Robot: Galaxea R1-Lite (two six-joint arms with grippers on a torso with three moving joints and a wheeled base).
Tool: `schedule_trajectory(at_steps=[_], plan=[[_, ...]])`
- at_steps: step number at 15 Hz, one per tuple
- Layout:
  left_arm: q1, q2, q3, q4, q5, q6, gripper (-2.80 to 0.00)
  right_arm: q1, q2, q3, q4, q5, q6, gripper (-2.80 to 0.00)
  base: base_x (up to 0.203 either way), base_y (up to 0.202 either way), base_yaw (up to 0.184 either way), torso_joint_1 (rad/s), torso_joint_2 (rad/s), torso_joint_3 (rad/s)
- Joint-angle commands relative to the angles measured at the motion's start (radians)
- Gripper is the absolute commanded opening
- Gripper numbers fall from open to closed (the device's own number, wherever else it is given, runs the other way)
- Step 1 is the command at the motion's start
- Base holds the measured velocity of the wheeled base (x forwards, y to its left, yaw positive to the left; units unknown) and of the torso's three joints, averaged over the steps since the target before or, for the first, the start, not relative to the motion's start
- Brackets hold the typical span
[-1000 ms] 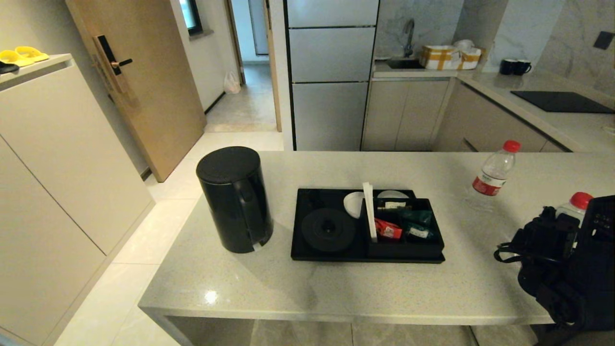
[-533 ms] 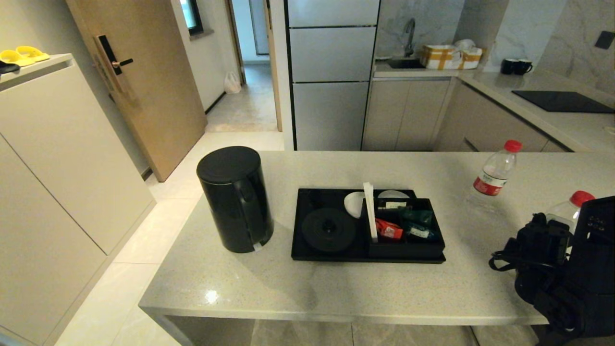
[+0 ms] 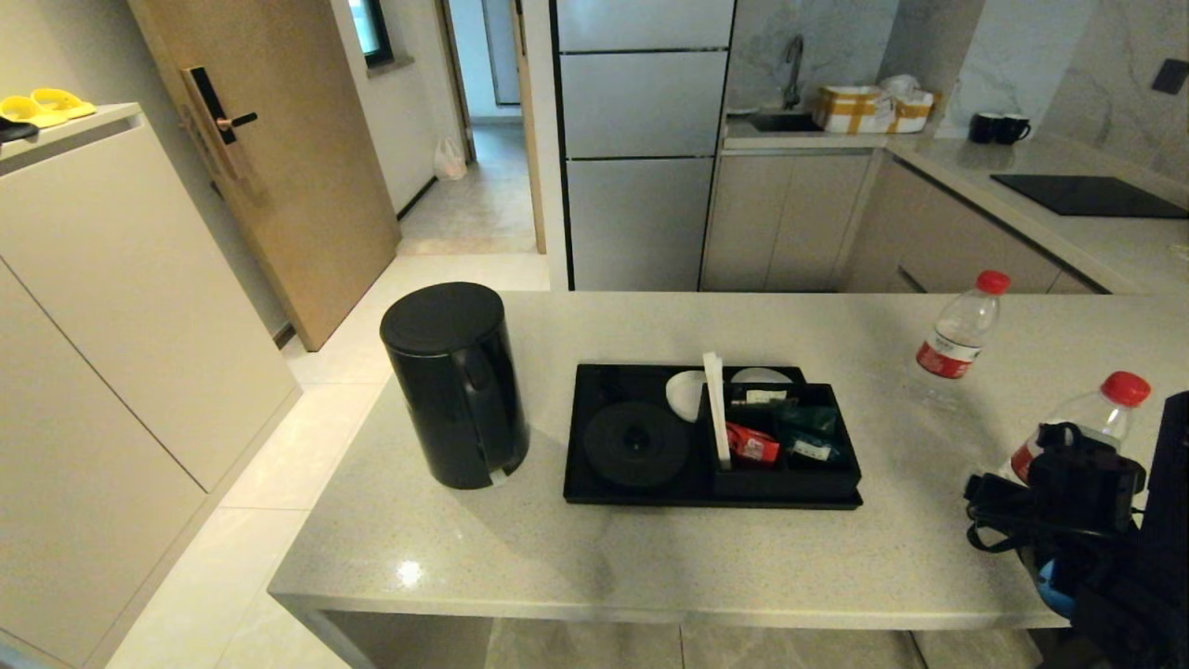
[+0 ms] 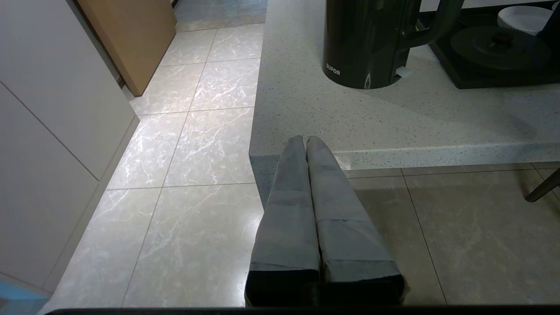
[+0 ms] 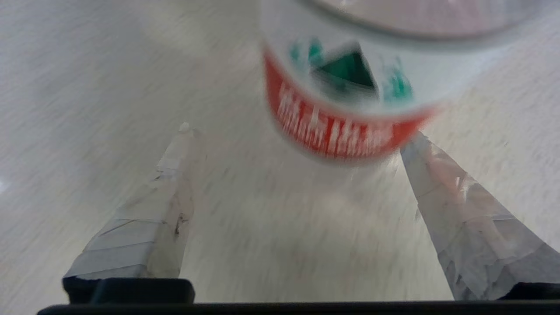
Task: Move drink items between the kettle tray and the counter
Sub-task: Place it on the right
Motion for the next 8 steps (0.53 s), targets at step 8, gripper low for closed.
schedule_trajectory(at_steps=[8], plan=[[0.000,0.000,0.000,0.000,0.001,0.002,-2.80,0.010,-0.415,0.191,0.007,0.149,-0.076,0.00,0.000,0.000,0.000,0.000,0.00,0.000]])
